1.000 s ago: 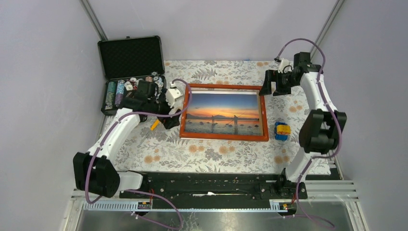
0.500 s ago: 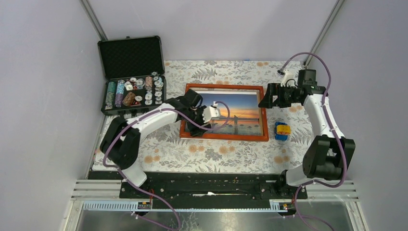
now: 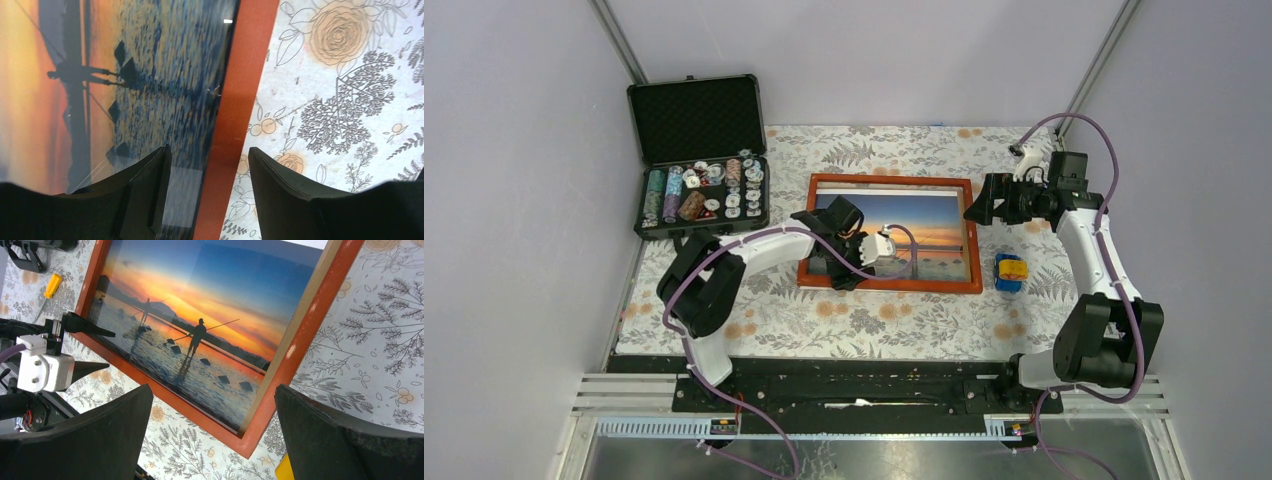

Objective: Take the photo out of the frame

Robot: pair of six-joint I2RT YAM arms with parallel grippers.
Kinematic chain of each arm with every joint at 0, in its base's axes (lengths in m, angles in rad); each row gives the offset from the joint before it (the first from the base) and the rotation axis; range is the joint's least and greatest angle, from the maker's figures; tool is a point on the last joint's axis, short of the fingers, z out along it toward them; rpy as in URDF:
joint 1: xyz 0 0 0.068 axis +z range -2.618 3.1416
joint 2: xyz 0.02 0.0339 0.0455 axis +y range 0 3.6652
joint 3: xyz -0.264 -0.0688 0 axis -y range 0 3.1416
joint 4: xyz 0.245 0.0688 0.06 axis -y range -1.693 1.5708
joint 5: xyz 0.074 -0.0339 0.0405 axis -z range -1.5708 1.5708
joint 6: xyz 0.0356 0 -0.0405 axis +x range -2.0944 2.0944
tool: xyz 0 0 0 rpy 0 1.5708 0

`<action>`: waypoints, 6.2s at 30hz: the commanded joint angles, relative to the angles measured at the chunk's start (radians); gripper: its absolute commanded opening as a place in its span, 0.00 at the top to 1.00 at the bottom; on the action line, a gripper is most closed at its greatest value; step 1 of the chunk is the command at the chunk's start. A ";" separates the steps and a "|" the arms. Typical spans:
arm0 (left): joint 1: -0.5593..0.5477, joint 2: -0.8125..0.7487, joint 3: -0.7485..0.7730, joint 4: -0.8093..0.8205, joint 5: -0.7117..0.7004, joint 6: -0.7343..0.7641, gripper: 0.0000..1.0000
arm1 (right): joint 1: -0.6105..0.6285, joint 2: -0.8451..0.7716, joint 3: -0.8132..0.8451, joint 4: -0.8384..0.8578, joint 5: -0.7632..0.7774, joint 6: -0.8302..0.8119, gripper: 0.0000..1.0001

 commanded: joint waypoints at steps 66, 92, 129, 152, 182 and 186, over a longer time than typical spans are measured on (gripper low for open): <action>0.107 0.185 0.198 0.053 -0.069 0.308 0.96 | -0.002 0.000 -0.023 0.043 -0.015 -0.019 0.00; 0.126 -0.358 -0.110 -0.008 -0.014 0.100 0.37 | 0.103 -0.031 -0.091 0.057 -0.164 -0.042 0.00; -0.234 -0.216 -0.399 0.471 -0.518 0.111 0.77 | 0.586 0.408 -0.056 0.240 0.032 0.003 0.46; -0.232 -0.267 -0.358 0.427 -0.543 0.149 0.85 | 0.601 0.278 -0.093 0.138 0.024 -0.133 0.12; -0.225 -0.207 -0.405 0.544 -0.569 0.161 1.00 | 0.445 0.090 -0.005 0.083 0.079 -0.114 0.00; -0.193 -0.239 -0.332 0.430 -0.494 0.089 1.00 | 0.407 -0.017 -0.055 0.132 0.121 -0.162 0.00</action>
